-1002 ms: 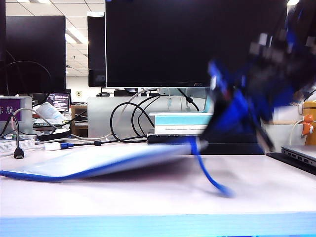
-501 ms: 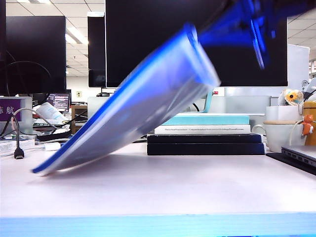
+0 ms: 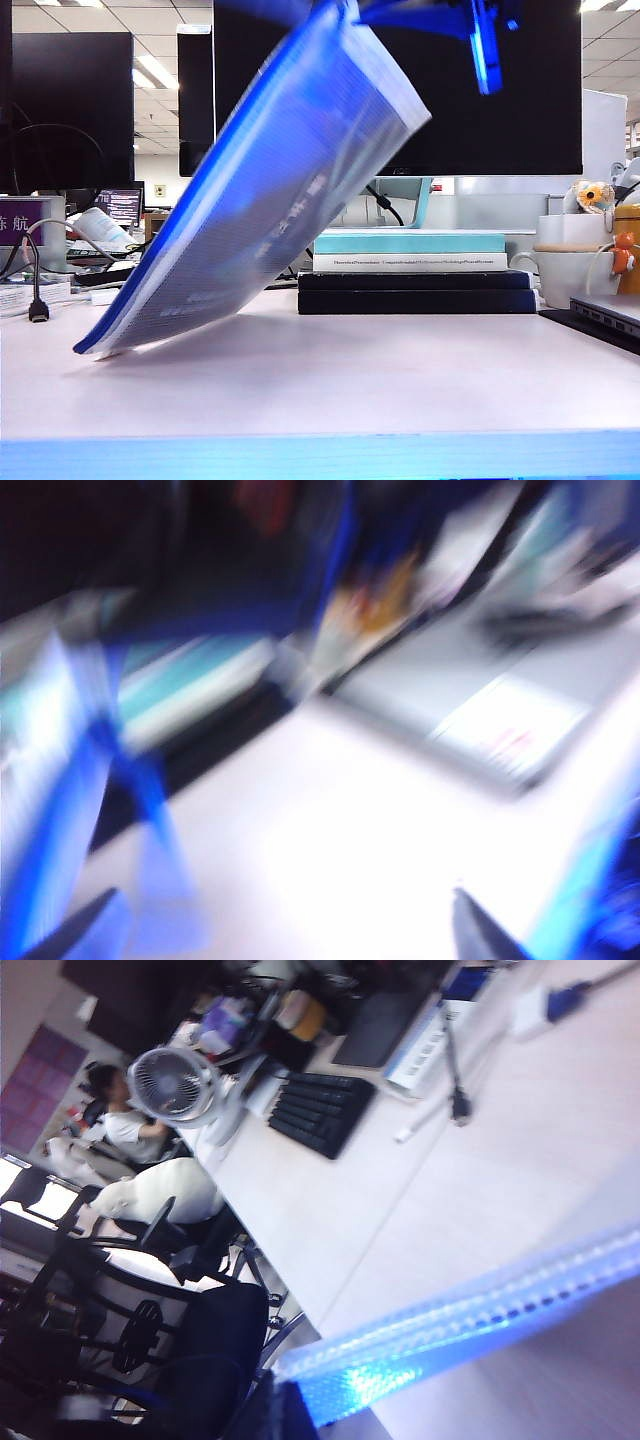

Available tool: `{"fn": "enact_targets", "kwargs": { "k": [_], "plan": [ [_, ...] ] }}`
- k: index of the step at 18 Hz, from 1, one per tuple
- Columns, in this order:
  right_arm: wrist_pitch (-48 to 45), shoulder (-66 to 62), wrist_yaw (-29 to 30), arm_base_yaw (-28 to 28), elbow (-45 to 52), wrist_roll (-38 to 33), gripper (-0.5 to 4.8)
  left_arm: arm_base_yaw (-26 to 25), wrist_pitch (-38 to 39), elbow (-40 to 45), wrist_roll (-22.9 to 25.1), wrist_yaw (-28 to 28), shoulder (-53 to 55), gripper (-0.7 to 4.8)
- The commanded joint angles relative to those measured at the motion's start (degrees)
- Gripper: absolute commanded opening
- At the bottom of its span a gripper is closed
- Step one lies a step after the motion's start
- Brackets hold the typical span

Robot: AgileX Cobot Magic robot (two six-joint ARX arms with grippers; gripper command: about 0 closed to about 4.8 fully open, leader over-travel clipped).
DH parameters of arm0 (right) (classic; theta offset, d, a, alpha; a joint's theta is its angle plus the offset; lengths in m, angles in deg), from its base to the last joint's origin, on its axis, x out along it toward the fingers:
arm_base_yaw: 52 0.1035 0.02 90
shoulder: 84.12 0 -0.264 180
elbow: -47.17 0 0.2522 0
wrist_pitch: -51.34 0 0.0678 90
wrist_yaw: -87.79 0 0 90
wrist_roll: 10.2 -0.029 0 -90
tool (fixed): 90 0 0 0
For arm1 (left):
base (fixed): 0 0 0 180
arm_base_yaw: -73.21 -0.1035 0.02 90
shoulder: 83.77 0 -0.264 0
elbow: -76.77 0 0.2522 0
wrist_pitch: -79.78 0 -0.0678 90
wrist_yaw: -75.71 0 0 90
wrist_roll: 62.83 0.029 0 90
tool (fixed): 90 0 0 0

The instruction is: Pick up the transparent plastic file bag with a blue zipper and open its zipper.

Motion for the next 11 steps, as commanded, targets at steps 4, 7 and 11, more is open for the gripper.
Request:
{"fn": "enact_targets", "kwargs": {
  "k": [4,7,11],
  "plan": [
    [-0.7,0.4,0.4,0.2,-1.2,1.2,-0.06,2.1,-8.0,-0.3,-1.2,-12.3,2.2,4.26],
    [-1.4,0.4,0.4,0.2,-1.2,1.1,-0.06,2.0,-11.8,-0.3,-5.7,-6.9,2.3,4.25],
    [-3.0,0.5,3.7,0.5,-1.2,-1.7,-0.06,1.4,-11.9,-0.3,-7.6,-8.2,5.7,4.25]
  ]
}}
